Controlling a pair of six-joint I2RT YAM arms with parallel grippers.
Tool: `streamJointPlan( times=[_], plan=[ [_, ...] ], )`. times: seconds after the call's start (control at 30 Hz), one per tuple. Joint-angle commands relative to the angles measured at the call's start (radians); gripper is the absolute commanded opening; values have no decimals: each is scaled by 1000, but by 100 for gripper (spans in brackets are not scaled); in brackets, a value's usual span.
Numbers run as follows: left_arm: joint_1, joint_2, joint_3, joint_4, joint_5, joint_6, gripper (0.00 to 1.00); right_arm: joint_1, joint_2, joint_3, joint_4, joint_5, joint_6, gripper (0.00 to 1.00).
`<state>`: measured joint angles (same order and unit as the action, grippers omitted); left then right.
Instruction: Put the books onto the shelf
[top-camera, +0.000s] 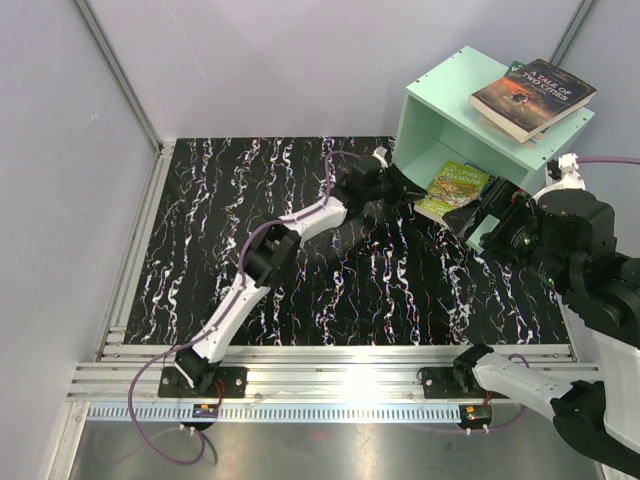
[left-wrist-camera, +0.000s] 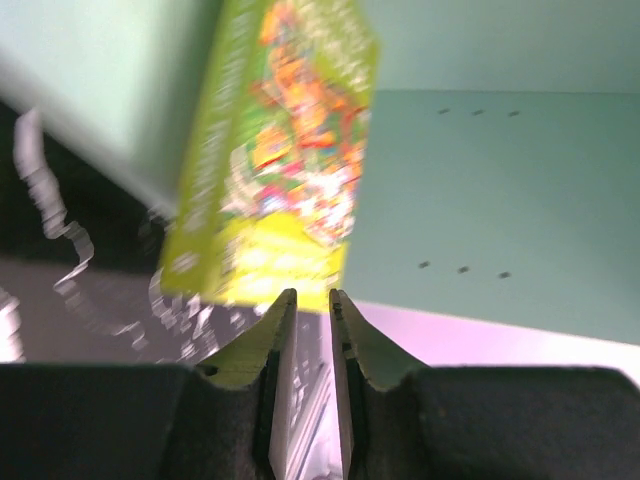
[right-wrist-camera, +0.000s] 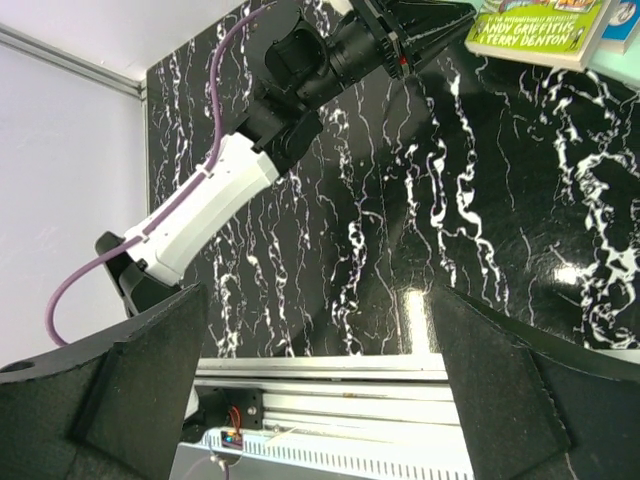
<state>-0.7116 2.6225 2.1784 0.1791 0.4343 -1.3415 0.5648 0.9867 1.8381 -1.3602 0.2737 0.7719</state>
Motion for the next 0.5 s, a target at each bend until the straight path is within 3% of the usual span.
streamJointPlan(
  times=[0.0,0.17,0.37,0.47],
  plan=[
    [-5,74,102,-9,-43,-44,21,6,13,42,-149,56,-32,100],
    [-11,105,153,8,-77,-45,21,6,33,69,-168,76,-65,100],
    [12,-76,-69,75,-258,22,20,6,50,76,-160,76,-103,100],
    [32,-68,-52,86,-259,2,20,6,55,79,-163,82,-112,100]
  ],
)
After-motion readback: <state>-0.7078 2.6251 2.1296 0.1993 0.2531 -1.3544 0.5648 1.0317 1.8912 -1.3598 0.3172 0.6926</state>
